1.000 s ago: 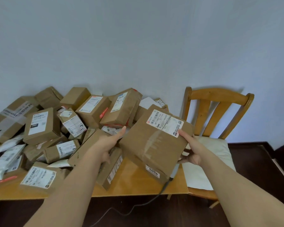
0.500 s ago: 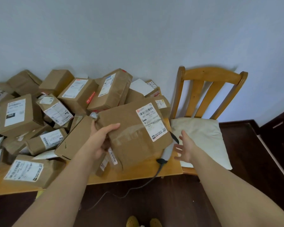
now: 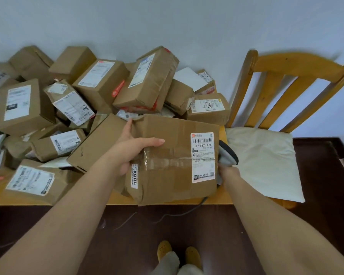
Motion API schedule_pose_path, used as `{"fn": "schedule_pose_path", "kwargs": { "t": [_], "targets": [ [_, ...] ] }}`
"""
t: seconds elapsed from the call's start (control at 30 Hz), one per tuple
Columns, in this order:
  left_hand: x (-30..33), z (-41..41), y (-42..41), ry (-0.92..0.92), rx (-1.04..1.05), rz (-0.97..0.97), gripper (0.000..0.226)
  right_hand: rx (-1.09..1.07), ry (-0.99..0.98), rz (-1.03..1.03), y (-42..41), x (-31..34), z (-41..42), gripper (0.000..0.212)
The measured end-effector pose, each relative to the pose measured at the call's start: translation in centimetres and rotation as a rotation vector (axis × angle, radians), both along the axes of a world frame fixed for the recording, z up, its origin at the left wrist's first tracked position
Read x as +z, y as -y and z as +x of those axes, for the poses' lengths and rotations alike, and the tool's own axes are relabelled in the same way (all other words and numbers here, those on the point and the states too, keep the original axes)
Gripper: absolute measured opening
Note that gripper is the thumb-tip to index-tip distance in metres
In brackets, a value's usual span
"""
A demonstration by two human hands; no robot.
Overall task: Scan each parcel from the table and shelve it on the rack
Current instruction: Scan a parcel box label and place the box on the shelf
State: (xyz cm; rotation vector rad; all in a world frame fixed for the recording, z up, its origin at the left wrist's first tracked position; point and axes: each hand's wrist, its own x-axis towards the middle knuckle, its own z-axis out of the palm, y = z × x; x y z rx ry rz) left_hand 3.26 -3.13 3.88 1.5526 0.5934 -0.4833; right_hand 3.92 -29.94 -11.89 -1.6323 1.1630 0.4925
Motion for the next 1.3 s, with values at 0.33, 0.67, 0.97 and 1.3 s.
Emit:
{"fn": "schedule_pose_path", "kwargs": {
  "t": [0.33, 0.67, 0.97, 1.3],
  "targets": [
    [-0.5, 0.4, 1.5, -0.059, 0.044, -0.034, 0.123, -0.06, 0.088, 0.016, 1.8, 1.4, -0.9, 0.022],
    [-2.6, 0.9, 5.3, -0.149, 0.096, -0.107, 0.105, 0.082, 0.269, -0.001, 6.9, 8.2, -1.5, 0.02],
    [-5.2, 0.3, 6.5, -0.076, 0.112, 0.17, 0.086, 0.216, 0.29, 0.14, 5.4, 10.0, -0.9, 0.043],
    [-3.9, -3.6, 5.6, -0.173, 0.044, 0.281, 0.067, 0.271, 0.364, 0.243, 3.3, 14.7, -0.6, 0.016]
  ]
}}
